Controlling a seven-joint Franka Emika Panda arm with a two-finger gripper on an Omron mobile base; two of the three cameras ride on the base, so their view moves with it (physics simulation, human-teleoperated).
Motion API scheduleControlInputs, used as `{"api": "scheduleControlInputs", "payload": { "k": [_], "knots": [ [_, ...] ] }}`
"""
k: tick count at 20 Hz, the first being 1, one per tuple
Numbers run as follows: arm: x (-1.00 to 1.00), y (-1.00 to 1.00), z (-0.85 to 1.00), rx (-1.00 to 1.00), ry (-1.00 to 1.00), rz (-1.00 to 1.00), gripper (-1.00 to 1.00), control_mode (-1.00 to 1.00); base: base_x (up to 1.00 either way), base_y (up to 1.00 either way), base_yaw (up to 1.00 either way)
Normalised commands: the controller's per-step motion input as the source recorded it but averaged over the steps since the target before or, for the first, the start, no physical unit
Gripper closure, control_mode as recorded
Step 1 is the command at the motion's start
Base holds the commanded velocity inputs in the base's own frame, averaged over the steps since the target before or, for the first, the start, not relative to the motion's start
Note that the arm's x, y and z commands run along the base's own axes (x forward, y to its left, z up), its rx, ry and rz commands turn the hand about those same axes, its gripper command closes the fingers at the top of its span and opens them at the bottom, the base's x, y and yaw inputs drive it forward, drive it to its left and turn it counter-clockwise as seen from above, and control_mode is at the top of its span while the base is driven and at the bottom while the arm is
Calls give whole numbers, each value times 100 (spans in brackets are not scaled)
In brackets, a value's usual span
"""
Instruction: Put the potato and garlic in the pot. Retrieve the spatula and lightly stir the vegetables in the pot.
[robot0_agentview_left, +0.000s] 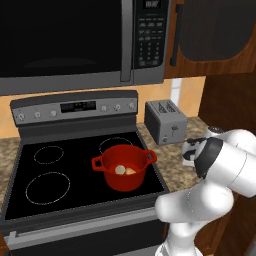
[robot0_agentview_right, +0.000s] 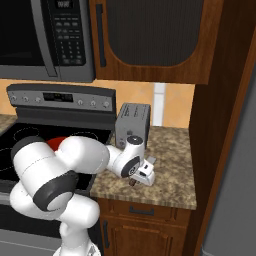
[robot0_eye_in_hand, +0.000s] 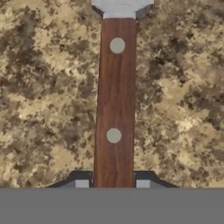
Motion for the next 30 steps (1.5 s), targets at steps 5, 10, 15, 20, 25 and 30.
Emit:
{"api": "scheduleControlInputs", "payload": {
  "k": [5, 10, 15, 20, 25, 30],
  "knots": [
    [0, 0, 3, 0, 0, 0, 100, -100, 0, 0, 0],
    [-20, 0, 70, -4, 0, 1, 100, -100, 0, 0, 0],
    [-36, 2, 100, -11, 0, 9, 100, -100, 0, 0, 0],
    [-25, 20, 100, -19, 0, 39, 100, -100, 0, 0, 0],
    [-28, 20, 79, -14, 0, 48, 100, -100, 0, 0, 0],
    [-12, 27, 66, -13, 0, 44, 100, -100, 0, 0, 0]
  ]
}}
